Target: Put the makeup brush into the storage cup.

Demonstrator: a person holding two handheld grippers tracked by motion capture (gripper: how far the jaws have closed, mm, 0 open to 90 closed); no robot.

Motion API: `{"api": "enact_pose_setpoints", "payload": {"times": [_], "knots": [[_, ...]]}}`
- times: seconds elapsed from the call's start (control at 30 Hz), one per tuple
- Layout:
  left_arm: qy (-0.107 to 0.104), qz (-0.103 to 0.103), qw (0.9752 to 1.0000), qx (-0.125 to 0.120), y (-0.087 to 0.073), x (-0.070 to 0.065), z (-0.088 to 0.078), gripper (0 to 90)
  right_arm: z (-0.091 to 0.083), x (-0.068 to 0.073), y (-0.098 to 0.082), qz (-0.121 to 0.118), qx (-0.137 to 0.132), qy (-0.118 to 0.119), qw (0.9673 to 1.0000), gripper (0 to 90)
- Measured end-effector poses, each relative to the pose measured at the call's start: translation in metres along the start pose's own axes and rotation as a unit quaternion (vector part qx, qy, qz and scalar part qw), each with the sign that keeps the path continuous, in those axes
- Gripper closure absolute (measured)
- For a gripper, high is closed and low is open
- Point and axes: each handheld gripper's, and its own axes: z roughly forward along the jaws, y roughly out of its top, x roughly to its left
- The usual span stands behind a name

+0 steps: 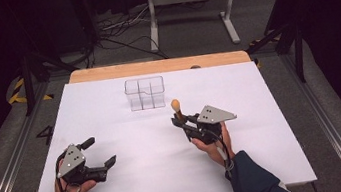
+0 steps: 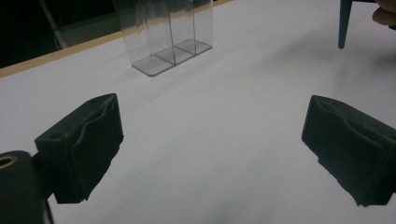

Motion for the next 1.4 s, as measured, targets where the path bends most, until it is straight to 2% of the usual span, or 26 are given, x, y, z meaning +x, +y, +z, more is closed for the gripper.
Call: {"api": "enact_pose_setpoints", "payload": {"times": [0.23, 0.37, 0.47, 0.63, 0.93, 1.03, 1.27, 1.4], "knots": [[0.0, 0.0, 1.0, 0.0, 0.0, 0.0, 0.0, 5.5, 0.013, -0.005, 0.013, -0.002, -0.015, -0.001, 0.9999, 78.2], [-0.001, 0.003, 1.0, -0.003, 0.001, -0.002, -0.001, 5.5, 0.02, -0.014, 0.024, 0.007, -0.033, -0.006, 0.9994, 78.2], [-0.001, 0.007, 1.0, -0.003, 0.001, -0.002, -0.001, 5.6, 0.028, -0.019, 0.032, 0.001, -0.036, -0.014, 0.9992, 78.2], [-0.004, 0.003, 1.0, -0.006, 0.0, -0.002, -0.001, 5.9, 0.04, -0.026, 0.039, 0.01, -0.04, -0.013, 0.999, 78.2], [-0.007, -0.001, 0.9999, -0.013, 0.0, 0.0, -0.001, 5.4, 0.061, -0.037, 0.059, 0.009, -0.056, -0.014, 0.9983, 78.2], [0.001, 0.004, 0.9998, -0.019, 0.0, 0.0, -0.003, 6.3, 0.067, -0.041, 0.062, 0.015, -0.062, -0.017, 0.9978, 78.2], [0.0, 0.008, 0.9998, -0.017, 0.0, 0.0, -0.003, 6.0, 0.083, -0.051, 0.07, 0.007, -0.062, -0.025, 0.9977, 78.2], [-0.007, -0.005, 0.9997, -0.022, 0.0, 0.001, -0.003, 6.2, 0.091, -0.058, 0.073, 0.015, -0.065, -0.03, 0.9974, 78.2]]}}
